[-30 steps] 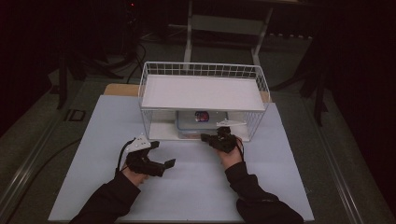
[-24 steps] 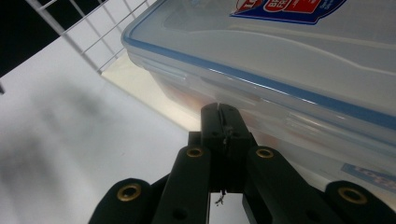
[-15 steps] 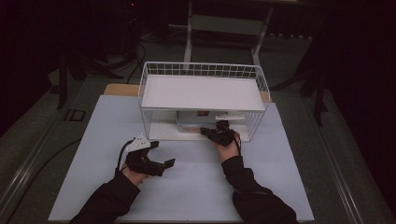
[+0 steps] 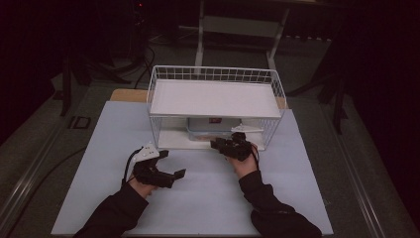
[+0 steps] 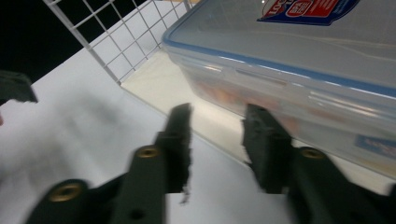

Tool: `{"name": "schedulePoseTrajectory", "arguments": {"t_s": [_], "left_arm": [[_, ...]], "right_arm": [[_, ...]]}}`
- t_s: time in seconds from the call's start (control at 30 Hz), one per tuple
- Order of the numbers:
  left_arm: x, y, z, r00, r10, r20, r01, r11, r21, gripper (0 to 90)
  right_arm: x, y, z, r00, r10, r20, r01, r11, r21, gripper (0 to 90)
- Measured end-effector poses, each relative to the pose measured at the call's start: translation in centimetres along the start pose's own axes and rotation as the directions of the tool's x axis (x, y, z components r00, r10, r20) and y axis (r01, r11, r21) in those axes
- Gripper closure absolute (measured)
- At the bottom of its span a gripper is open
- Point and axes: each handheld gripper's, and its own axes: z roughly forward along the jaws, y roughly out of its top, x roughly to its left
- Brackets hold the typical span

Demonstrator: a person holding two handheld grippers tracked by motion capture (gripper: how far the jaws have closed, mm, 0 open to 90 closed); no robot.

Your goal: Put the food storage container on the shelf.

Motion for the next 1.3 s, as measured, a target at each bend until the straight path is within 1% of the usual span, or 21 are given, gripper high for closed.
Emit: {"name": "schedulePoseTrajectory", "arguments": {"t_s": [0.07,0.1,0.13,0.2,0.23,0.27,0.33,0.4,0.43,0.5,0.53,0.6,0.7,0.9,1.07,1.1,1.13,1.23,1.3], "left_arm": [[0.0,0.0,0.0,1.0000,0.002,0.001,-0.002,1.0000,-0.002,0.7],[0.0,0.0,0.0,1.0000,0.003,0.001,-0.003,1.0000,-0.003,0.7],[-0.1,0.0,0.0,1.0000,0.002,0.005,-0.002,1.0000,-0.008,0.7],[-0.2,0.0,-0.1,1.0000,0.009,0.003,-0.009,0.9999,-0.006,0.7],[-0.2,0.0,-0.1,0.9999,0.009,0.007,-0.009,0.9999,-0.008,0.7],[-0.2,0.0,-0.1,0.9999,0.009,0.009,-0.009,0.9999,-0.009,0.7],[-0.3,0.0,-0.1,0.9999,0.013,0.007,-0.013,0.9999,-0.008,0.7],[-0.4,0.0,-0.1,0.9999,0.014,0.009,-0.014,0.9999,-0.008,0.7],[-0.5,0.0,-0.2,0.9998,0.016,0.010,-0.016,0.9999,-0.005,0.7],[-0.6,0.0,-0.2,0.9998,0.018,0.012,-0.018,0.9998,-0.006,0.7],[-0.6,0.0,-0.3,0.9996,0.025,0.012,-0.025,0.9997,-0.004,0.7],[-0.8,-0.1,-0.4,0.9995,0.028,0.016,-0.028,0.9996,-0.006,0.7],[-1.0,-0.2,-0.5,0.9992,0.035,0.017,-0.035,0.9994,-0.003,0.7],[-1.6,-0.5,-0.9,0.9989,0.037,0.029,-0.037,0.9993,0.000,0.7],[-2.0,-0.6,-1.2,0.9983,0.048,0.031,-0.048,0.9988,-0.002,0.7],[-2.1,-0.8,-1.2,0.9983,0.048,0.033,-0.048,0.9988,-0.001,0.7],[-2.2,-0.9,-1.2,0.9983,0.050,0.032,-0.050,0.9988,0.004,0.7],[-2.2,-1.1,-1.0,0.9985,0.039,0.038,-0.040,0.9991,0.014,0.7],[-2.2,-1.2,-0.9,0.9983,0.041,0.041,-0.042,0.9989,0.021,0.7]], "right_arm": [[0.3,-0.3,-0.6,0.9997,-0.024,-0.006,0.024,1.000,-0.006,48.6],[0.6,-0.5,-1.0,0.9994,-0.034,0.000,0.034,0.999,-0.011,44.3],[0.7,-0.6,-1.3,0.9993,-0.037,-0.007,0.037,0.999,-0.016,39.6],[0.9,-0.9,-2.0,0.9989,-0.031,-0.036,0.030,0.999,-0.024,33.9],[1.0,-1.1,-2.3,0.9985,-0.032,-0.044,0.031,0.999,-0.028,29.2],[1.1,-1.2,-2.6,0.9971,-0.036,-0.068,0.034,0.999,-0.027,25.3],[1.4,-1.6,-3.4,0.9955,-0.041,-0.085,0.038,0.999,-0.037,22.5],[1.5,-1.9,-3.9,0.9936,-0.057,-0.098,0.054,0.998,-0.033,17.8],[1.7,-2.3,-4.3,0.9936,-0.069,-0.089,0.067,0.997,-0.028,17.7],[1.7,-2.6,-4.8,0.9940,-0.069,-0.085,0.067,0.997,-0.027,17.7],[1.7,-2.8,-5.0,0.9942,-0.067,-0.085,0.065,0.997,-0.029,17.7],[1.7,-3.2,-5.4,0.9938,-0.083,-0.074,0.081,0.996,-0.029,17.7],[1.7,-3.7,-6.2,0.9933,-0.092,-0.070,0.090,0.995,-0.041,17.8],[1.9,-4.6,-7.4,0.9911,-0.110,-0.074,0.108,0.994,-0.035,17.8],[2.1,-5.5,-8.2,0.9896,-0.107,-0.095,0.105,0.994,-0.027,17.7],[2.1,-5.7,-8.4,0.9894,-0.110,-0.095,0.108,0.994,-0.022,17.7],[2.0,-6.0,-8.8,0.9898,-0.116,-0.083,0.115,0.993,-0.015,17.7],[1.9,-6.4,-9.4,0.9926,-0.097,-0.074,0.096,0.995,-0.009,17.7],[1.7,-6.8,-9.8,0.9941,-0.084,-0.068,0.084,0.996,0.000,17.7]]}}
